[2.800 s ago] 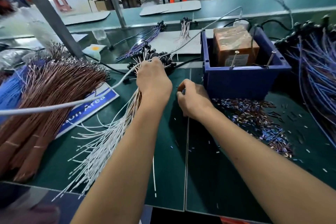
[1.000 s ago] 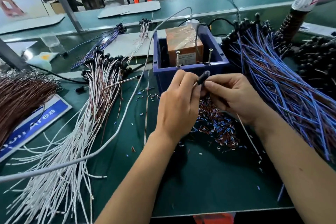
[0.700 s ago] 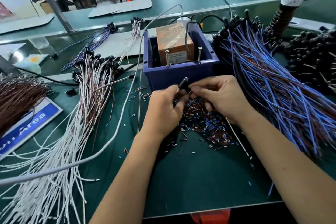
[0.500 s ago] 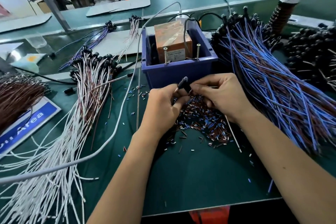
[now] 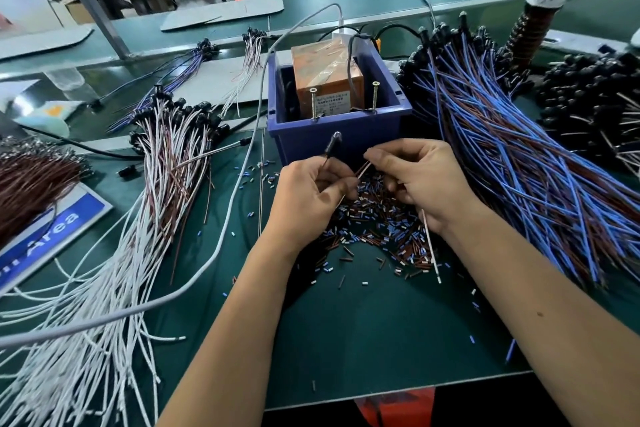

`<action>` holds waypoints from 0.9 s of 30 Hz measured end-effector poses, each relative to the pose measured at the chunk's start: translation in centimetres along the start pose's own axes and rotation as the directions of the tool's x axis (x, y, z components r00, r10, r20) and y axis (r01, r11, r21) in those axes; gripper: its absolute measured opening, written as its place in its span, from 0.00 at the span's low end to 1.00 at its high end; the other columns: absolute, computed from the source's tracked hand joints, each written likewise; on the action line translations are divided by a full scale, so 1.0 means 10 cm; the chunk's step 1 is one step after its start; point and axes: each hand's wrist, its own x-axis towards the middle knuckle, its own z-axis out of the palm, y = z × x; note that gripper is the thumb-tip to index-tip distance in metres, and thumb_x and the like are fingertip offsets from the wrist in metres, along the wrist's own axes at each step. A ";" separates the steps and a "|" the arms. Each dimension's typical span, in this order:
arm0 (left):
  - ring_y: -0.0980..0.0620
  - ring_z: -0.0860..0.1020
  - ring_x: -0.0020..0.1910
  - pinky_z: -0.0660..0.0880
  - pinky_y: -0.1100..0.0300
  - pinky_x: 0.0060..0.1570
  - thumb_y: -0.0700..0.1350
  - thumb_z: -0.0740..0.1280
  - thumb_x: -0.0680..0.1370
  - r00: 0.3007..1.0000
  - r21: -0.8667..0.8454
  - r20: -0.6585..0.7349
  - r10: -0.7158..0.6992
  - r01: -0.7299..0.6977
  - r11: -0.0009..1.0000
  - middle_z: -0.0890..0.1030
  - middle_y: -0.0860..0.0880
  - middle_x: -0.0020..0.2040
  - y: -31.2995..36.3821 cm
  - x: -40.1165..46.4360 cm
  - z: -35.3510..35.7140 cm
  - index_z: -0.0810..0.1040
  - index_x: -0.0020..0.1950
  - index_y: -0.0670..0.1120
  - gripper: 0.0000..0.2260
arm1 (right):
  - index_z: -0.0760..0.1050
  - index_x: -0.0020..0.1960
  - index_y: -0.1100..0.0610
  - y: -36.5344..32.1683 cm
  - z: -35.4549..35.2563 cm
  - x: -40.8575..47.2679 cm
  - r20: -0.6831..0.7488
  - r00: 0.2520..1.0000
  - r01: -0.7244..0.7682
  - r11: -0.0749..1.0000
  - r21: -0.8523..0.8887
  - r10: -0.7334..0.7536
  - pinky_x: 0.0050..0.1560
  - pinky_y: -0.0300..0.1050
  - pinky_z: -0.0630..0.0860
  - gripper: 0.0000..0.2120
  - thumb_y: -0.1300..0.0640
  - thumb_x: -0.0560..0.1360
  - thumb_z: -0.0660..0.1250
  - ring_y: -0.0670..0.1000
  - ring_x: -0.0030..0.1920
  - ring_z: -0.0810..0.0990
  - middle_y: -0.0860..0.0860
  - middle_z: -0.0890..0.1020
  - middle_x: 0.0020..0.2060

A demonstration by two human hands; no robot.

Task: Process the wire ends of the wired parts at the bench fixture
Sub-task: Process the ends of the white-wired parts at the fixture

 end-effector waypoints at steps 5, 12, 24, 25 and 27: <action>0.59 0.81 0.32 0.73 0.69 0.37 0.35 0.73 0.77 1.000 -0.055 -0.005 -0.019 0.019 0.998 0.85 0.49 0.34 -0.03 -0.02 -0.07 0.83 0.43 0.44 0.06 | 0.83 0.45 0.59 -0.09 -0.15 0.05 -0.079 0.997 0.030 0.996 0.085 -0.023 0.18 0.36 0.61 0.10 0.51 0.73 0.76 0.46 0.23 0.72 0.51 0.80 0.31; 0.63 0.73 0.24 0.66 0.73 0.27 0.40 0.73 0.77 0.992 -0.297 -0.041 -0.116 0.098 0.950 0.84 0.45 0.36 -0.01 0.00 -0.07 0.82 0.44 0.40 0.04 | 0.85 0.53 0.56 -0.15 -0.22 0.02 0.217 0.976 -0.020 0.966 0.257 -0.038 0.21 0.36 0.64 0.17 0.45 0.81 0.65 0.48 0.24 0.73 0.54 0.81 0.34; 0.61 0.77 0.27 0.70 0.72 0.28 0.40 0.71 0.78 0.988 -0.441 -0.051 -0.144 0.107 0.891 0.87 0.44 0.41 0.03 -0.02 -0.05 0.80 0.44 0.46 0.04 | 0.81 0.66 0.58 -0.20 -0.33 0.01 0.509 0.823 -0.031 0.876 0.481 -0.251 0.27 0.34 0.70 0.19 0.60 0.75 0.68 0.47 0.34 0.77 0.54 0.86 0.58; 0.61 0.78 0.28 0.70 0.71 0.28 0.40 0.71 0.78 0.989 -0.450 -0.067 -0.135 0.091 0.888 0.87 0.43 0.43 0.04 -0.03 -0.05 0.80 0.44 0.46 0.04 | 0.82 0.65 0.57 -0.20 -0.33 0.01 0.493 0.831 0.010 0.893 0.449 -0.257 0.26 0.33 0.70 0.16 0.56 0.79 0.66 0.46 0.34 0.78 0.53 0.87 0.57; 0.60 0.75 0.28 0.69 0.69 0.27 0.41 0.71 0.79 0.990 -0.466 -0.084 -0.117 0.065 0.883 0.87 0.42 0.48 0.09 -0.03 -0.06 0.79 0.45 0.46 0.04 | 0.85 0.60 0.55 -0.20 -0.31 0.01 0.489 0.846 0.028 0.932 0.361 -0.214 0.23 0.33 0.69 0.19 0.49 0.83 0.59 0.46 0.31 0.79 0.52 0.88 0.51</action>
